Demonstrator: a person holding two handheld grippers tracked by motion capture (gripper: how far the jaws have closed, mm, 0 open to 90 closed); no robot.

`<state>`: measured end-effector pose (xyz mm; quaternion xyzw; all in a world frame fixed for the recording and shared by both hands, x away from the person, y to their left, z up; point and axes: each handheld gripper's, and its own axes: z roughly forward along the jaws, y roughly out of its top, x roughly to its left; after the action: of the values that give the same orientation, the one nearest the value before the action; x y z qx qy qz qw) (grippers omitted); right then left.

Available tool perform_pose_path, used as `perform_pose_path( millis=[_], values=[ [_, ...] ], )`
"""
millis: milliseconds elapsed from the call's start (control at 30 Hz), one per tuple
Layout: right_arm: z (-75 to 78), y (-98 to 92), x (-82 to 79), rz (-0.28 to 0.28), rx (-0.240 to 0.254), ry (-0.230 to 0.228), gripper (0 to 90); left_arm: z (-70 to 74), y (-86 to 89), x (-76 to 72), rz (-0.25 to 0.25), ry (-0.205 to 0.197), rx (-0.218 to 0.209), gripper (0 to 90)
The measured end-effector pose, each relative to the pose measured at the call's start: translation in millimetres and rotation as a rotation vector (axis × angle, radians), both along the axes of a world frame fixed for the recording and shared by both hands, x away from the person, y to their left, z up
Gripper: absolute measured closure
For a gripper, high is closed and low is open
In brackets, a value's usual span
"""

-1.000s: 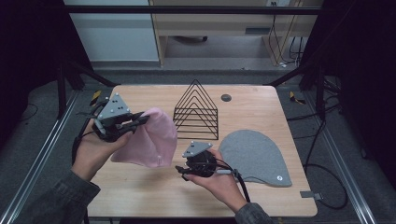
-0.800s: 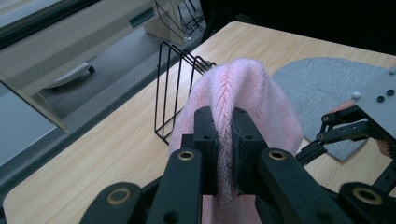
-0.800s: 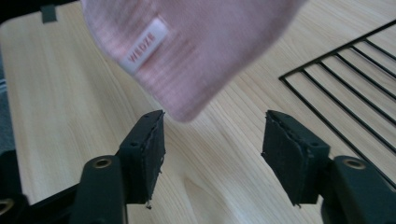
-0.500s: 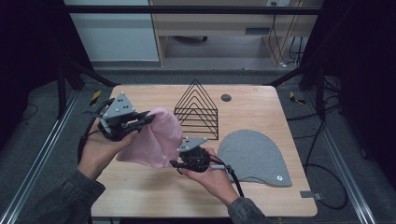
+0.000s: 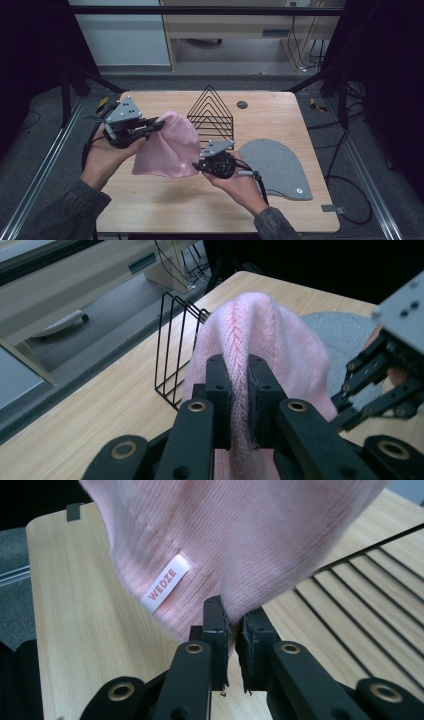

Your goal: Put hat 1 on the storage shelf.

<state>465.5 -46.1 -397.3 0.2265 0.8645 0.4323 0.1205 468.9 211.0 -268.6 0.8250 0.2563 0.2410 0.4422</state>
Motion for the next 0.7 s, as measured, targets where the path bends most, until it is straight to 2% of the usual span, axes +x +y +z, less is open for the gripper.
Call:
perform_pose_path(
  millis=[33,233,700],
  values=[
    [6.2,-5.1,1.4,0.004,-0.012,-0.002,83.6,0.0,-0.1,0.2,-0.002,0.001,0.009,81.3],
    [15.2,-13.8,3.9,-0.003,-0.028,-0.009,84.0,-2.9,-1.1,3.4,0.009,0.002,0.004,81.2],
    [30.0,-25.9,9.5,-0.032,-0.026,-0.021,84.2,-4.5,4.6,5.3,0.026,0.001,-0.019,80.9]
  ],
)
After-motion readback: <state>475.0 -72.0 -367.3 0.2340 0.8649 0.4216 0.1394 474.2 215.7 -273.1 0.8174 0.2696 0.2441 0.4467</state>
